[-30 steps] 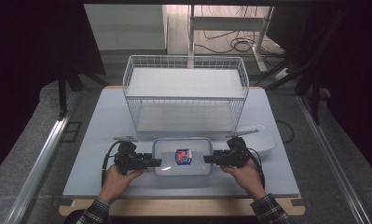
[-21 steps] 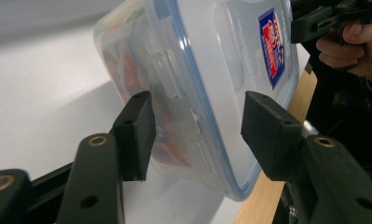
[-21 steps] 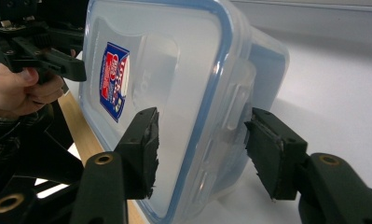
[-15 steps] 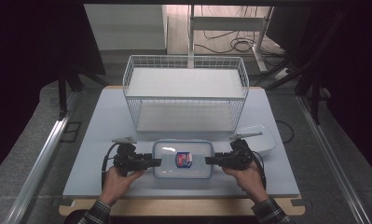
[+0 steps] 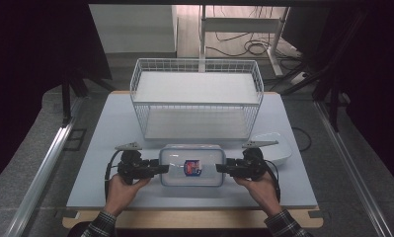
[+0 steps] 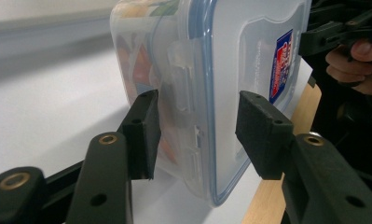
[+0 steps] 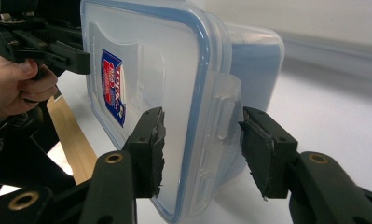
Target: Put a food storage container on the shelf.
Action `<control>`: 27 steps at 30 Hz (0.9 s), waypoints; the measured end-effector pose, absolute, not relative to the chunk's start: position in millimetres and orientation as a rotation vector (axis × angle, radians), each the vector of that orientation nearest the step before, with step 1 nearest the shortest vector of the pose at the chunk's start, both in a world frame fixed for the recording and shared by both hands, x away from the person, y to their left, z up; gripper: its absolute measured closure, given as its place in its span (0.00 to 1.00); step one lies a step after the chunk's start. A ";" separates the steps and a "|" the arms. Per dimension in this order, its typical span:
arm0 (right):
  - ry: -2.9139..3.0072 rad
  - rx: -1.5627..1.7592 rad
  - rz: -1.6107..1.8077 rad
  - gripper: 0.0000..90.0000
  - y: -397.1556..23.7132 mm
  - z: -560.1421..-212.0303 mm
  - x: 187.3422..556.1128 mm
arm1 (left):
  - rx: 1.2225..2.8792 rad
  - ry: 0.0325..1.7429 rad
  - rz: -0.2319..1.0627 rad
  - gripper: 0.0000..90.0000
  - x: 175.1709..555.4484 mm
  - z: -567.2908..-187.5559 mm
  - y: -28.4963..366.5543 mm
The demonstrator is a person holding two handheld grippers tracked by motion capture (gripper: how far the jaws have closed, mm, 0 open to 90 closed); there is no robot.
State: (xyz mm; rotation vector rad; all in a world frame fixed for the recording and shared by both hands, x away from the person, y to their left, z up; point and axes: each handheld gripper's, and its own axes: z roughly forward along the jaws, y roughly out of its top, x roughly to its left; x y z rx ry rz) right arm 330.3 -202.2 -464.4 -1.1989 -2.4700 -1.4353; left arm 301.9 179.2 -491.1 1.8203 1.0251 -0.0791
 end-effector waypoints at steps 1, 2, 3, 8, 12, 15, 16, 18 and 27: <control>-2.477 -1.197 -1.441 0.56 -201.7 -462.3 329.7 | 1.817 1.022 -0.070 0.56 301.7 -488.9 179.4; -2.477 -1.195 -1.452 0.56 -201.1 -460.5 329.4 | 1.815 1.020 -0.060 0.56 301.5 -486.6 179.5; -2.482 -1.189 -1.460 0.56 -201.0 -458.9 329.3 | 1.817 1.017 -0.052 0.55 301.5 -484.3 179.6; -2.492 -1.171 -1.483 0.56 -200.2 -451.5 329.9 | 1.817 1.006 -0.030 0.55 301.8 -475.9 180.2; -2.512 -1.156 -1.501 0.56 -199.8 -444.3 331.1 | 1.810 0.996 -0.023 0.56 302.6 -470.8 181.0; -2.511 -1.148 -1.524 0.56 -200.5 -439.1 332.5 | 1.801 0.985 -0.013 0.56 303.1 -465.6 181.2; -2.511 -1.145 -1.530 0.56 -201.0 -437.6 333.3 | 1.801 0.980 -0.009 0.56 303.5 -464.4 181.3; -2.508 -1.143 -1.537 0.56 -201.6 -435.2 334.8 | 1.798 0.978 -0.005 0.57 304.1 -461.4 181.1; -2.498 -1.127 -1.580 0.56 -205.0 -423.1 341.8 | 1.774 0.948 -0.001 0.59 311.1 -447.0 183.4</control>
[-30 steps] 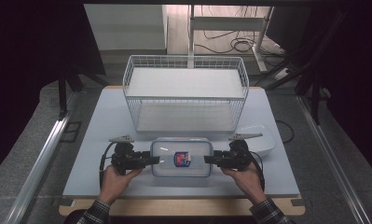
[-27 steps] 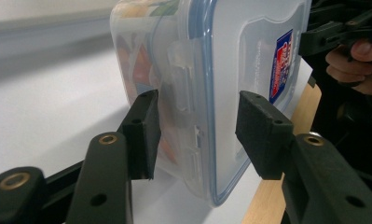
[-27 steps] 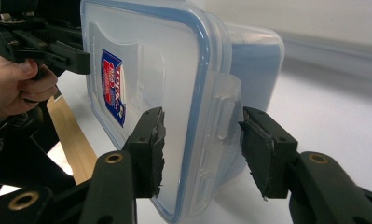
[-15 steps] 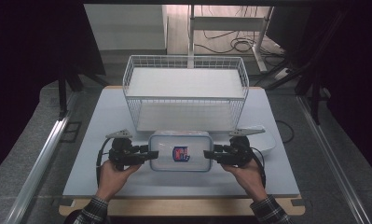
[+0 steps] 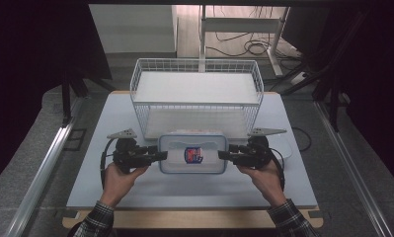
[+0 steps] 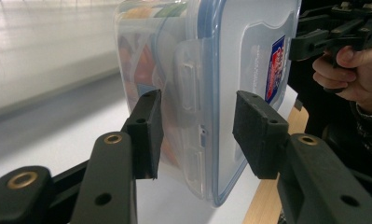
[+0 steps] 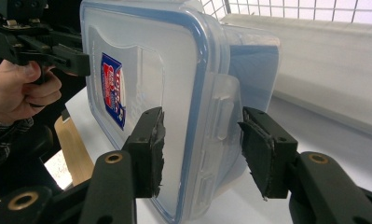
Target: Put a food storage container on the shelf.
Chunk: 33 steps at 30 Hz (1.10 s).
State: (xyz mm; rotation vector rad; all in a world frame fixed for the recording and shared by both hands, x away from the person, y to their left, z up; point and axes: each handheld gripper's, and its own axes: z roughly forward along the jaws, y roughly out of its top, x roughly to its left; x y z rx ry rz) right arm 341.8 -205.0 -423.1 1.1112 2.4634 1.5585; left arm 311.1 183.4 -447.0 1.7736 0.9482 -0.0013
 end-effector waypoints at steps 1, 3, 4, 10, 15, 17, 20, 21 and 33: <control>2.457 1.106 1.558 0.56 -204.8 -421.4 341.8 | 1.772 0.943 0.000 0.59 312.4 -445.4 183.4; 2.448 1.096 1.553 0.56 -204.9 -415.3 342.3 | 1.768 0.935 0.002 0.59 314.8 -441.7 183.1; 2.445 1.090 1.552 0.56 -205.1 -413.1 342.8 | 1.766 0.932 0.003 0.59 315.8 -439.3 182.8; 2.414 1.067 1.569 0.56 -206.2 -393.3 349.3 | 1.757 0.925 0.017 0.59 323.6 -419.9 182.6; 2.394 1.054 1.589 0.56 -205.7 -377.9 356.6 | 1.759 0.913 0.041 0.59 330.4 -402.6 182.8; 2.386 1.048 1.599 0.56 -206.0 -372.8 360.2 | 1.759 0.910 0.047 0.59 333.6 -396.4 182.7; 2.374 1.046 1.609 0.56 -206.1 -365.1 365.1 | 1.758 0.906 0.060 0.59 338.6 -387.3 182.7; 2.370 1.043 1.614 0.56 -205.9 -362.7 366.8 | 1.756 0.904 0.065 0.59 340.4 -384.4 182.6; 2.330 1.004 1.622 0.55 -202.1 -331.2 391.7 | 1.749 0.887 0.104 0.59 365.5 -352.6 185.8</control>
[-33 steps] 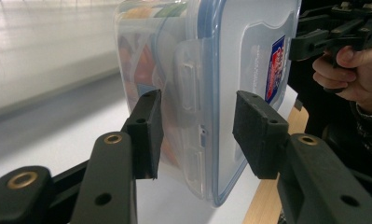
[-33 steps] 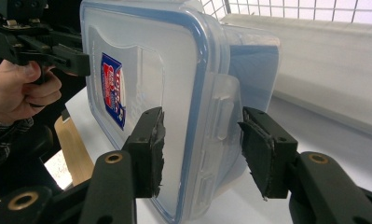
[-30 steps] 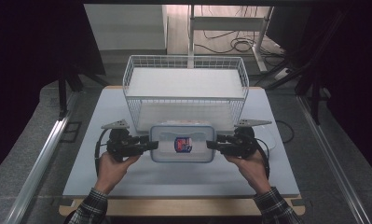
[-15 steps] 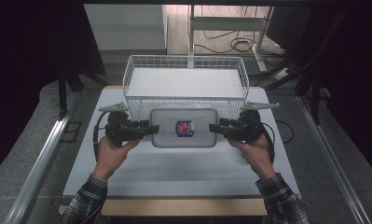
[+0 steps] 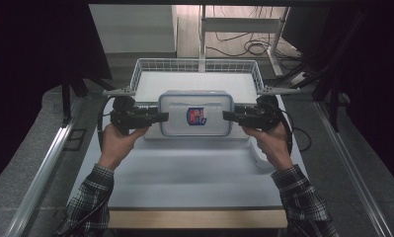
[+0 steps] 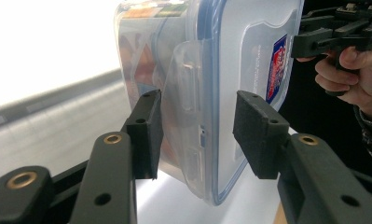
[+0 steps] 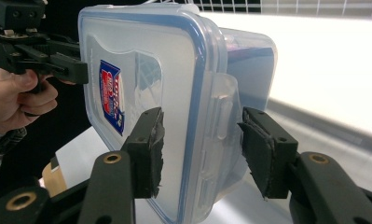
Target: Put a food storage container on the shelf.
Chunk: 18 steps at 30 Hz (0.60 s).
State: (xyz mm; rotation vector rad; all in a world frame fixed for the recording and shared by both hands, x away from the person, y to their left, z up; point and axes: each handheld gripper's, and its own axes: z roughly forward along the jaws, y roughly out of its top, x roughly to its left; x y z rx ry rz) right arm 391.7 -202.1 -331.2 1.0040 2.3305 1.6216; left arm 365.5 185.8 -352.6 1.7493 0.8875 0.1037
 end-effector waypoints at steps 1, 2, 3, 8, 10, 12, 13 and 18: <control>2.329 1.006 1.623 0.55 -201.6 -329.0 393.8 | 1.749 0.887 0.105 0.59 367.7 -350.4 186.4; 2.326 1.002 1.624 0.55 -201.0 -327.0 396.1 | 1.748 0.887 0.107 0.59 369.7 -348.2 186.9; 2.324 1.001 1.626 0.55 -200.5 -325.1 398.4 | 1.746 0.888 0.110 0.59 372.3 -345.6 187.5; 2.316 1.010 1.634 0.55 -198.1 -315.7 409.1 | 1.743 0.889 0.125 0.59 380.4 -336.0 188.5; 2.308 1.003 1.638 0.55 -197.4 -311.6 413.5 | 1.737 0.890 0.127 0.59 383.6 -332.5 189.0; 2.300 1.001 1.639 0.55 -196.8 -308.0 416.4 | 1.733 0.889 0.133 0.59 386.9 -329.5 189.6; 2.297 1.003 1.640 0.55 -196.3 -305.8 418.0 | 1.729 0.889 0.132 0.59 388.6 -328.0 189.8; 2.273 1.002 1.648 0.54 -194.4 -295.0 426.6 | 1.713 0.890 0.126 0.59 398.3 -321.8 191.2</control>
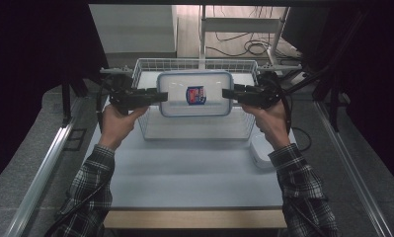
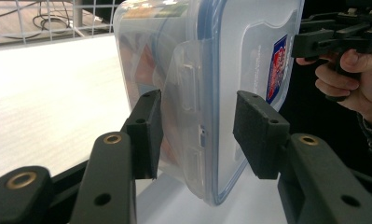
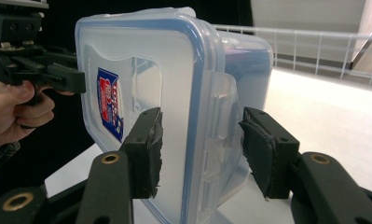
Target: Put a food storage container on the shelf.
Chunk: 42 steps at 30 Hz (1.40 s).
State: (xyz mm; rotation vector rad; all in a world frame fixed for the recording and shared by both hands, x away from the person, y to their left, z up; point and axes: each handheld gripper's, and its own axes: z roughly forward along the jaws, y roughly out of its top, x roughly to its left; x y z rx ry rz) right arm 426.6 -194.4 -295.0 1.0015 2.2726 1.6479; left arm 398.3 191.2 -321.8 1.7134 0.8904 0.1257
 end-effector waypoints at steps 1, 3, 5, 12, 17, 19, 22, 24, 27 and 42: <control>2.269 1.002 1.649 0.54 -194.0 -293.6 428.8 | 1.710 0.893 0.125 0.59 400.4 -321.1 191.3; 2.265 1.011 1.652 0.54 -193.2 -291.6 432.9 | 1.704 0.900 0.121 0.59 404.7 -320.1 192.0; 2.261 1.018 1.650 0.54 -192.4 -290.8 437.2 | 1.702 0.906 0.120 0.59 408.9 -319.8 192.1; 2.258 1.049 1.639 0.53 -190.4 -294.0 450.5 | 1.691 0.934 0.116 0.58 420.5 -321.0 191.6; 2.253 1.058 1.622 0.53 -189.7 -295.0 455.2 | 1.701 0.945 0.134 0.58 424.7 -318.6 189.7; 2.247 1.061 1.624 0.53 -189.6 -295.5 456.2 | 1.694 0.948 0.137 0.58 426.2 -319.2 189.4; 2.239 1.068 1.625 0.53 -189.3 -296.2 457.2 | 1.686 0.951 0.148 0.57 427.6 -319.9 188.8; 2.236 1.076 1.625 0.53 -188.7 -296.2 457.7 | 1.676 0.957 0.156 0.56 428.2 -320.3 188.5; 2.230 1.085 1.629 0.53 -188.1 -296.4 458.8 | 1.663 0.966 0.160 0.56 429.1 -321.1 188.4; 2.204 1.129 1.635 0.53 -187.7 -297.3 462.4 | 1.683 0.992 0.207 0.58 431.8 -321.2 183.5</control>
